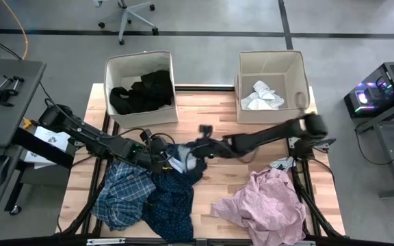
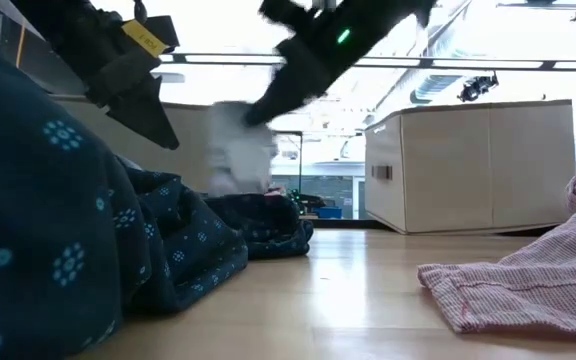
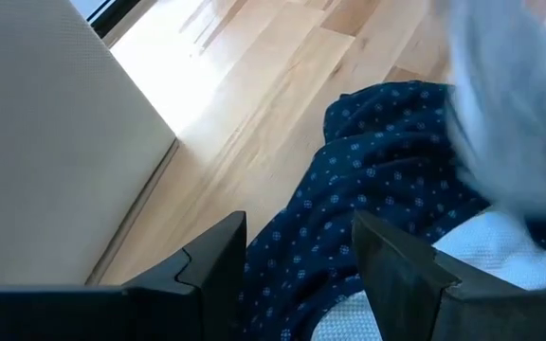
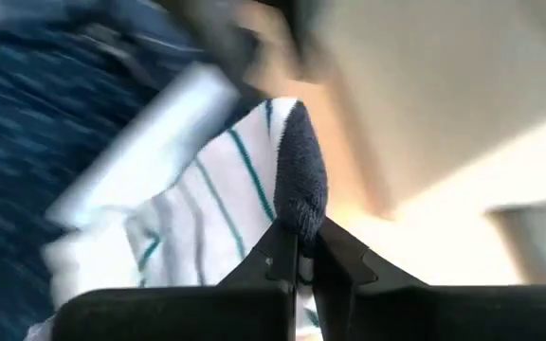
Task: Sort clothes
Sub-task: Put the left white stripe sock into the right laundry bin, then put the dark blue shirt into the left laundry bin
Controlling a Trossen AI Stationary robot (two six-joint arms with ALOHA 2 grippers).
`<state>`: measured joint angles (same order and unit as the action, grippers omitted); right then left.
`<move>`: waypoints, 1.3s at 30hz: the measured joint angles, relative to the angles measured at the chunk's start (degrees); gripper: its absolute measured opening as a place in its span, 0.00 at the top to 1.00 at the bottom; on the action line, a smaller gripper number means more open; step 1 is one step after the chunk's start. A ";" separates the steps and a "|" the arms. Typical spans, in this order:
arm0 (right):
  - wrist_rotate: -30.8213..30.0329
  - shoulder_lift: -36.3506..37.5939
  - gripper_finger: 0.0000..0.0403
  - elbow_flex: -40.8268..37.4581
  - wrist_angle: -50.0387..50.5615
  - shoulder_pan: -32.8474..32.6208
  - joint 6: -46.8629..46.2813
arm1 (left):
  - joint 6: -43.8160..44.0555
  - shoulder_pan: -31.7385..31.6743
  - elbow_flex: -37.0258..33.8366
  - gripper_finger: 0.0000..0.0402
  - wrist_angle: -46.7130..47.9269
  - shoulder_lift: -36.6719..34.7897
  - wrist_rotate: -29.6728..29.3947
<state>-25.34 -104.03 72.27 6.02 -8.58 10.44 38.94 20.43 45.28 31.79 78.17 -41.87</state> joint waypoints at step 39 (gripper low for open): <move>17.52 36.06 0.55 -6.35 22.97 24.72 -2.00 | 0.32 0.66 4.15 0.54 9.43 -2.83 9.87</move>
<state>-7.82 -67.97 65.92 28.99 16.14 8.44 39.26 21.09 49.42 41.22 75.34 -31.99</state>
